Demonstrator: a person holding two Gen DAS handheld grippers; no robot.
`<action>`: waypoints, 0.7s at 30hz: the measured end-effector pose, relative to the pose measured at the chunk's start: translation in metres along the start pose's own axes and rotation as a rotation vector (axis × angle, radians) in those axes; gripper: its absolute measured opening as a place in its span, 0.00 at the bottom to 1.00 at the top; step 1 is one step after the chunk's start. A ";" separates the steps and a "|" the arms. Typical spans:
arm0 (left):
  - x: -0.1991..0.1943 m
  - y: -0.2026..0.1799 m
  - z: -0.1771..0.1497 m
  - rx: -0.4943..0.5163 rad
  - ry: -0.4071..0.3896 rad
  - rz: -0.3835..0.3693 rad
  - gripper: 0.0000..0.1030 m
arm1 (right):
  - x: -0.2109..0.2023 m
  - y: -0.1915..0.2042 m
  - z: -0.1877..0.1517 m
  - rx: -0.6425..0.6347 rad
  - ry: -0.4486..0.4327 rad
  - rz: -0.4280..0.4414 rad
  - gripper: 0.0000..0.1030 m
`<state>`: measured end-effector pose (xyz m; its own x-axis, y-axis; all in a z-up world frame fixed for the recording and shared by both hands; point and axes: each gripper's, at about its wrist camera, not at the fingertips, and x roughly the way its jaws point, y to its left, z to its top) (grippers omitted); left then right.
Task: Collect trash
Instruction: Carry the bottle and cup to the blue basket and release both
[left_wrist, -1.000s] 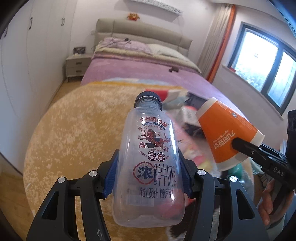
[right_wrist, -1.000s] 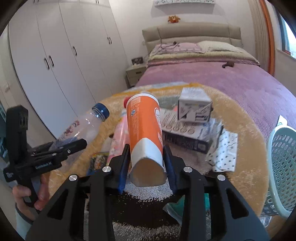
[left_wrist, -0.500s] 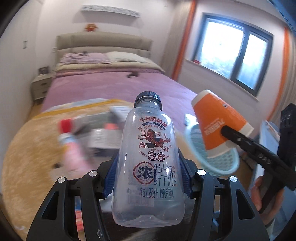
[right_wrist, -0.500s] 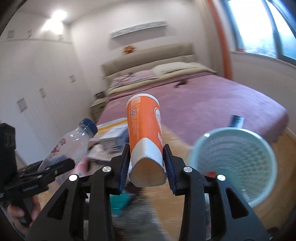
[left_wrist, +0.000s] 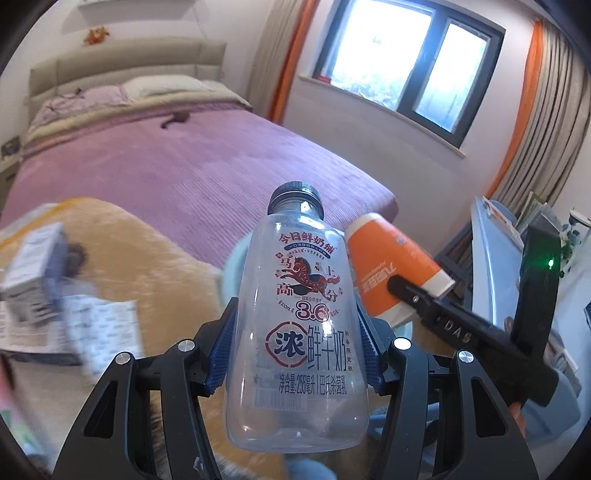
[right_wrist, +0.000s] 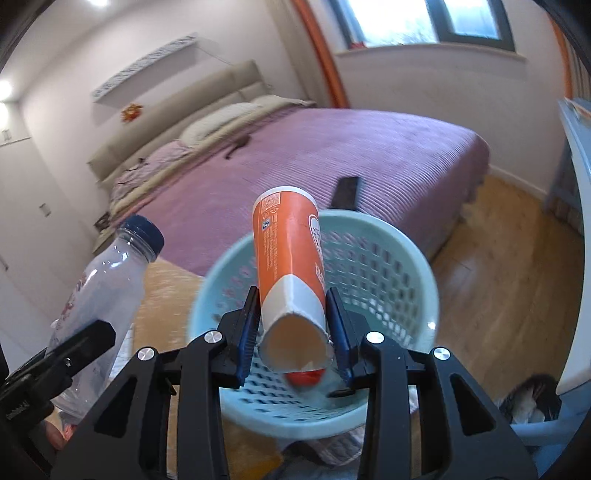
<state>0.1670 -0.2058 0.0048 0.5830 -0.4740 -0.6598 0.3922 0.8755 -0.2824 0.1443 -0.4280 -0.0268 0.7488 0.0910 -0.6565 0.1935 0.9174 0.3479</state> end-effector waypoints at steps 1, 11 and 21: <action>0.009 -0.001 0.001 -0.007 0.012 -0.004 0.54 | 0.005 -0.003 0.000 0.007 0.007 -0.008 0.32; 0.061 0.003 -0.009 -0.034 0.098 -0.018 0.55 | 0.032 -0.012 -0.016 0.008 0.058 -0.082 0.38; 0.013 0.006 -0.016 -0.008 -0.002 -0.031 0.69 | 0.011 -0.005 -0.019 -0.016 0.024 -0.060 0.44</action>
<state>0.1654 -0.2059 -0.0171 0.5718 -0.5015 -0.6493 0.4046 0.8609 -0.3085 0.1400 -0.4244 -0.0483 0.7204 0.0451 -0.6921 0.2269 0.9277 0.2966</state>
